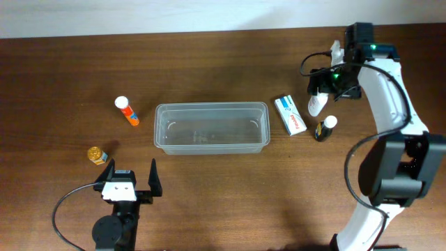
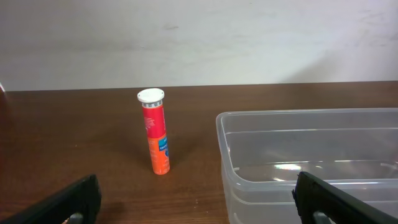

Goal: Pack container
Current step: 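Reach the right gripper up to the white spray bottle and grasp it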

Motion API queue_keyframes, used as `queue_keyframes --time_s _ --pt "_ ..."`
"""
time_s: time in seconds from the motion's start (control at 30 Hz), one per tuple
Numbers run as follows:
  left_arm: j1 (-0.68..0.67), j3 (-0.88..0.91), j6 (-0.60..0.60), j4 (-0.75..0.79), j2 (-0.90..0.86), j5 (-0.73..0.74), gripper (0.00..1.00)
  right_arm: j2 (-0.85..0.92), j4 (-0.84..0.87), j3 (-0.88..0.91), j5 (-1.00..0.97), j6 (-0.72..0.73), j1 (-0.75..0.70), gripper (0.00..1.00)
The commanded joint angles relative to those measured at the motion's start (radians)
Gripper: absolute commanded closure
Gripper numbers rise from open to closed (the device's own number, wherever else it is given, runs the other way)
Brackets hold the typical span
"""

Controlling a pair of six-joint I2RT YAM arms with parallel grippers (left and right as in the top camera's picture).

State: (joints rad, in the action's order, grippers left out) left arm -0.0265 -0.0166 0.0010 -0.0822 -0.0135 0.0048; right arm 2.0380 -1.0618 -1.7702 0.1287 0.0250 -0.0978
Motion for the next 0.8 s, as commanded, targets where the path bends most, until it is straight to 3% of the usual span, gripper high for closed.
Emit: queue_keyframes --time_s 0.0,0.47,0.77 --pt "0.003 0.008 0.015 0.001 0.007 0.015 0.01 0.043 0.008 -0.021 -0.01 0.03 -0.003 0.11" --pt "0.003 0.008 0.015 0.001 0.007 0.015 0.01 0.063 0.061 -0.017 -0.01 0.035 -0.002 0.3" --pt "0.003 0.008 0.015 0.001 0.007 0.015 0.01 0.065 0.064 -0.006 -0.009 0.035 -0.002 0.52"
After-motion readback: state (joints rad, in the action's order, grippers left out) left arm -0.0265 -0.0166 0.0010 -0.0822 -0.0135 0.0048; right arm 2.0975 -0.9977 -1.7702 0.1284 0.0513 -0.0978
